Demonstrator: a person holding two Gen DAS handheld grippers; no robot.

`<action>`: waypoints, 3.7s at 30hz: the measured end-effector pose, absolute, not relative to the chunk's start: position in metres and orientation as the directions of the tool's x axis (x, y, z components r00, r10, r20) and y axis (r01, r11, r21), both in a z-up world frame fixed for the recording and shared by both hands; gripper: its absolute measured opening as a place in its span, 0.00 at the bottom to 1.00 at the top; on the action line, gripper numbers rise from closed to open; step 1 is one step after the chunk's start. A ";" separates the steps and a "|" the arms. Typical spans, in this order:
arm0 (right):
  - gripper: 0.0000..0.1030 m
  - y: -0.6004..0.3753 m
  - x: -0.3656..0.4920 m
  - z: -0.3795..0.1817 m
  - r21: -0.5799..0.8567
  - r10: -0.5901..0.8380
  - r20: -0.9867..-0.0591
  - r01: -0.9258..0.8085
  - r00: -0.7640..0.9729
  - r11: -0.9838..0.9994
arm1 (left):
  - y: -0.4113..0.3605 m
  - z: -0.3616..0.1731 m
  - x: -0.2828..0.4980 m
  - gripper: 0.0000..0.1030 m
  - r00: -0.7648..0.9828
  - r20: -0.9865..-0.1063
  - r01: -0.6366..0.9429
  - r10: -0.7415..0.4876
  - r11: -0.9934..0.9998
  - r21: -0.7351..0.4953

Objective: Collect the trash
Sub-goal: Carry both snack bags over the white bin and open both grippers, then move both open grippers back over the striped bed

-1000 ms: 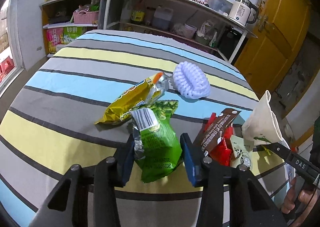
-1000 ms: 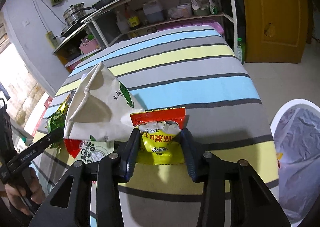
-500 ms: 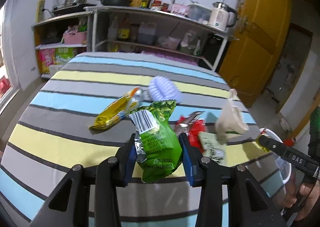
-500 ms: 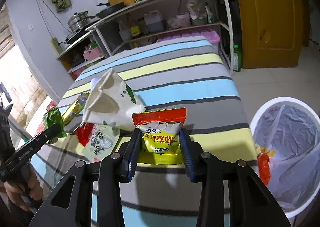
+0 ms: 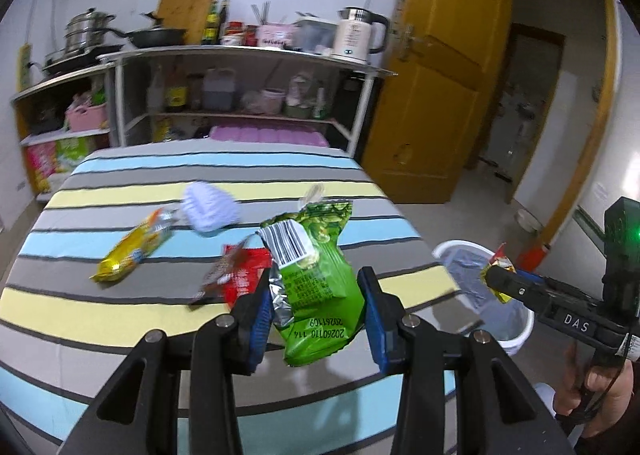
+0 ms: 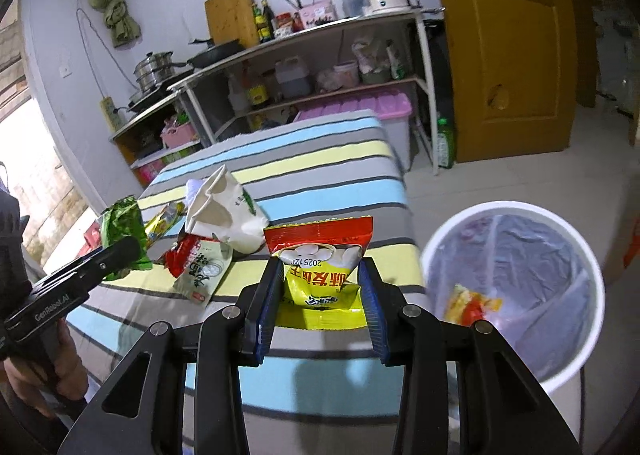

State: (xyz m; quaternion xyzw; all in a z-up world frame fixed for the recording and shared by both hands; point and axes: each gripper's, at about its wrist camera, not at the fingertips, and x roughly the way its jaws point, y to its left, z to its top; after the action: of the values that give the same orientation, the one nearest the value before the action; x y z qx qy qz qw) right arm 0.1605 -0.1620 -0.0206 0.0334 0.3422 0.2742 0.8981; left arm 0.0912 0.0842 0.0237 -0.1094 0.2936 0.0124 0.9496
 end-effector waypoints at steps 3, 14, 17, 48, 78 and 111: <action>0.39 -0.177 0.155 -0.014 0.243 0.504 -0.583 -0.455 0.637 0.857 | 0.066 0.029 0.094 0.41 0.831 -0.551 -0.040 -0.078 0.979 -0.199; 0.39 -0.229 0.144 -0.008 0.235 0.439 -0.565 -0.374 0.699 0.897 | 0.003 0.037 0.117 0.41 0.812 -0.546 0.116 -0.207 0.974 -0.195; 0.39 -0.243 0.147 -0.012 0.239 0.421 -0.568 -0.348 0.707 0.907 | -0.010 0.037 0.124 0.41 0.806 -0.545 0.147 -0.231 0.970 -0.195; 0.40 -0.316 0.200 -0.073 0.254 0.297 -0.684 -0.163 0.667 0.953 | -0.103 -0.009 0.210 0.45 0.665 -0.634 0.319 -0.395 0.918 -0.237; 0.52 -0.291 0.167 -0.041 0.271 0.358 -0.611 -0.238 0.707 0.933 | -0.050 0.010 0.159 0.51 0.747 -0.584 0.226 -0.318 0.947 -0.227; 0.52 -0.157 0.136 -0.027 0.221 0.545 -0.588 -0.529 0.598 0.819 | 0.105 0.003 0.094 0.51 0.834 -0.551 -0.097 -0.030 0.975 -0.200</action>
State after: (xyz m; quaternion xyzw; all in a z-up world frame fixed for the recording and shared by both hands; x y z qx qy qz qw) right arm 0.1359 -0.1569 -0.0270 0.0119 0.3327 0.3004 0.8938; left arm 0.0941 0.1046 0.0032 -0.1107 0.2876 0.0177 0.9512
